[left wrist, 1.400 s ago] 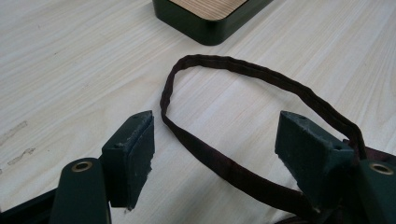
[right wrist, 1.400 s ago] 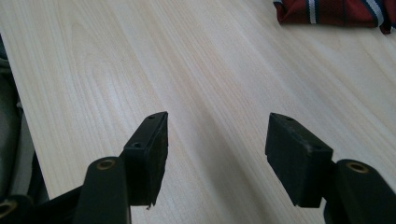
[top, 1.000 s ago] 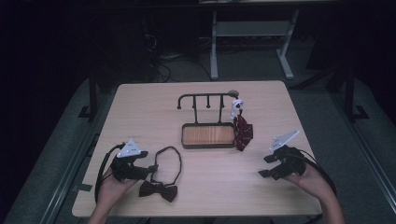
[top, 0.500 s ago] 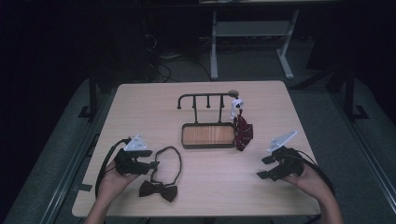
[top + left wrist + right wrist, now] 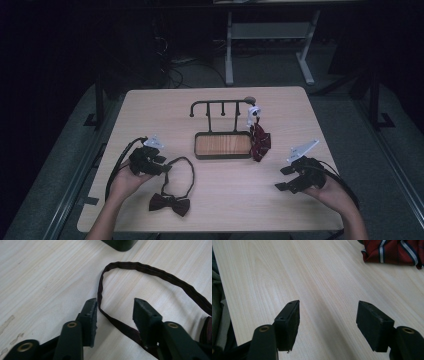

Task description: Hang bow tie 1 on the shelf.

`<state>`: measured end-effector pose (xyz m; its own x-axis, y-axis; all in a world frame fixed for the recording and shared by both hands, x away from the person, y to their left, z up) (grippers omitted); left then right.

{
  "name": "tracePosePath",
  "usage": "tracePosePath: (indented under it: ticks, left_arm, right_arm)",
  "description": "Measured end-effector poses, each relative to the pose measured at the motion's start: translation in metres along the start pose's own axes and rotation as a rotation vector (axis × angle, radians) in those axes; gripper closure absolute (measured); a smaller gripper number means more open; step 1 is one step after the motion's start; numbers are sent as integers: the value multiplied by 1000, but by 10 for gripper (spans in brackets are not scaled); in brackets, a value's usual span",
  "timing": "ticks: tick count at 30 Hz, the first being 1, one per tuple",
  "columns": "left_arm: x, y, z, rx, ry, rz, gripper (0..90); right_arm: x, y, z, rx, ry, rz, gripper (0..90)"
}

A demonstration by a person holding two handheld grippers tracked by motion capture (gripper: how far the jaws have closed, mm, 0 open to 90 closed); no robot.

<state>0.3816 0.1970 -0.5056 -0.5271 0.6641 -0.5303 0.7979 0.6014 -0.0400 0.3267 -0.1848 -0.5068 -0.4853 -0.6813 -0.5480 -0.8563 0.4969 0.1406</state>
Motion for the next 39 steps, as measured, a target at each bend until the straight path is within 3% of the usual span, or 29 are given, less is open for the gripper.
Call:
tracePosePath:
  ticks: [9,14,16,19,22,30,35,39]
  left_arm:
    - [3,10,15,0,71,-3,604]
    - [4,16,19,-8,73,-33,623]
    - [6,19,20,-8,94,-41,639]
    - [9,20,23,16,110,-72,695]
    - [10,19,24,13,126,-55,742]
    - [10,18,25,12,129,-48,883]
    - [11,16,24,38,138,-43,892]
    - [8,10,19,56,109,-42,892]
  right_arm:
    - [0,1,0,3,3,-6,352]
    - [-2,3,0,-2,2,-9,354]
    - [-2,4,1,-3,4,-10,354]
    - [-2,3,0,1,6,-14,354]
    - [-3,3,-3,5,-3,-12,355]
    - [-4,4,-1,3,-2,-15,359]
    - [-4,4,0,0,-3,-16,359]
    - [-2,2,0,-3,-5,-5,359]
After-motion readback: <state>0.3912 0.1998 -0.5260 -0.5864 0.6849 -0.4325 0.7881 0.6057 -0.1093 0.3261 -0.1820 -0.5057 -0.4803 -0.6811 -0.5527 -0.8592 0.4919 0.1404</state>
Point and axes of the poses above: each handheld gripper's, and its own axes: z roughly forward along the jaws, x roughly out of its underside, y roughly to its left, the point moved 10 cm from there along z, roughly forward along the jaws
